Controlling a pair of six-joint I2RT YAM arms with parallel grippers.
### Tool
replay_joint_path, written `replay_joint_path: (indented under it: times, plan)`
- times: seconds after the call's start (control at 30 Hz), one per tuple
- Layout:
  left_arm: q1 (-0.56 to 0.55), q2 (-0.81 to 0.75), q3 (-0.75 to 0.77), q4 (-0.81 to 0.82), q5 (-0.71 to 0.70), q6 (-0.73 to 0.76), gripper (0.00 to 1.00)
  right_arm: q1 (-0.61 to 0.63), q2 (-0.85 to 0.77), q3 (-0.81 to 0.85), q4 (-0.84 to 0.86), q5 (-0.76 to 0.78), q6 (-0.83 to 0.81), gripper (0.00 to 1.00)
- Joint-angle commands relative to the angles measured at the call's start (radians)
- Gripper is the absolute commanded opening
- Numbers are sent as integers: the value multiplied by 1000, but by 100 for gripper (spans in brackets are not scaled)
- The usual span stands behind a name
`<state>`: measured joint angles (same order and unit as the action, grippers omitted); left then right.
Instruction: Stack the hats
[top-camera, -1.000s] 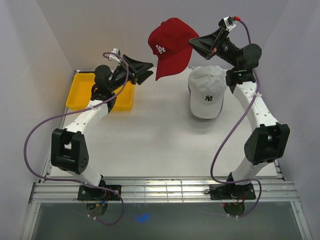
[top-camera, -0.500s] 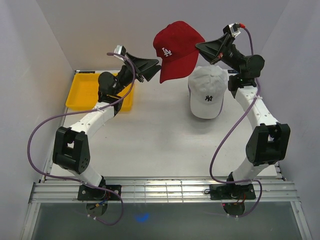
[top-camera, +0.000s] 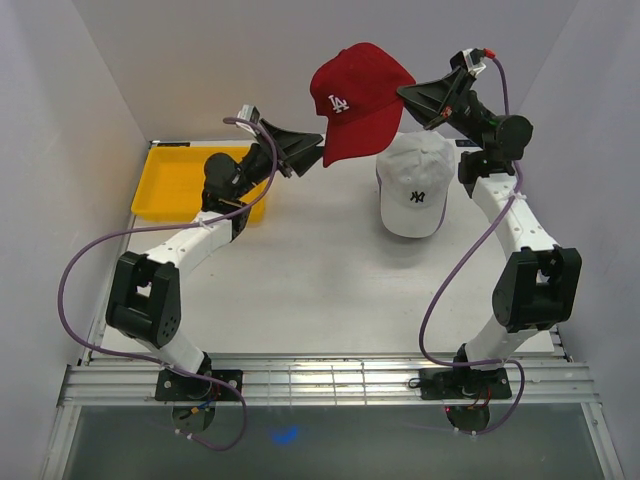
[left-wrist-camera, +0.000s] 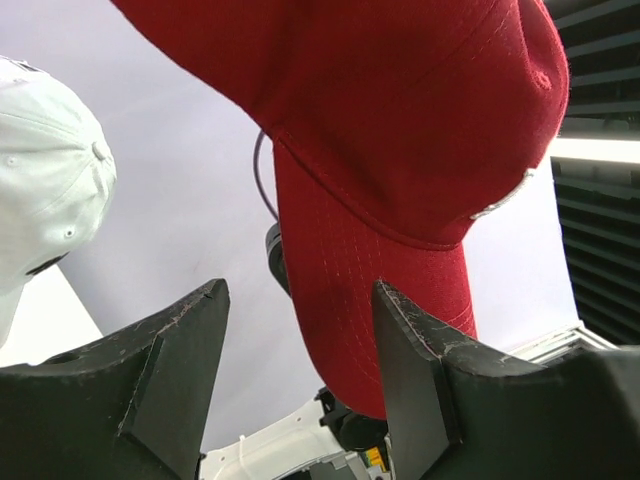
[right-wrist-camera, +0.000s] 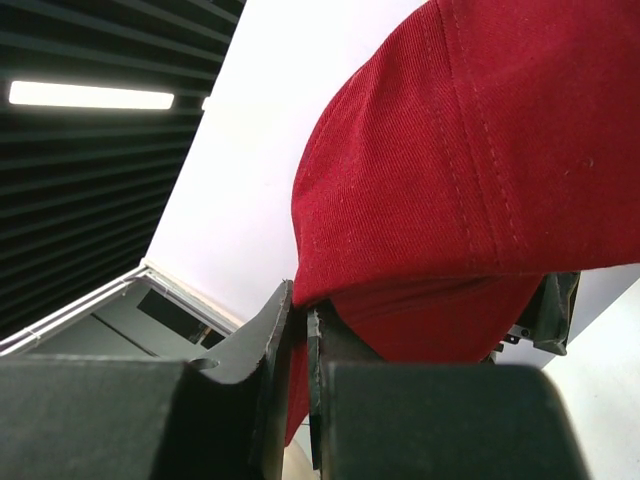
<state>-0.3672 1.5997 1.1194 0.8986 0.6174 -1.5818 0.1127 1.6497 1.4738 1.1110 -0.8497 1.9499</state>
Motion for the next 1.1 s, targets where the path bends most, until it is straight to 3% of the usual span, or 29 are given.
replay_joint_path:
  times: [0.0, 0.23, 0.6, 0.77, 0.93, 1.03, 1.07]
  plan:
    - [-19, 0, 52, 28, 5, 17, 69, -2, -53, -7, 90, 28, 12, 8]
    - [-47, 26, 59, 74, 4, -27, 70, -2, -36, -24, 151, 46, 52, 8]
    - [-65, 66, -20, 364, -68, -194, 70, -10, -31, -67, 202, 44, 66, 8]
    - [-79, 94, -7, 416, -87, -234, 69, -18, -42, -125, 214, 34, 50, 8]
    - [-90, 106, 20, 421, -87, -244, 60, -41, -56, -182, 223, 15, 30, 8]
    - [-98, 118, 40, 410, -85, -244, 46, -63, -62, -210, 214, -12, 12, 8]
    - [-102, 124, 55, 398, -79, -242, 37, -73, -67, -216, 204, -23, 3, 8]
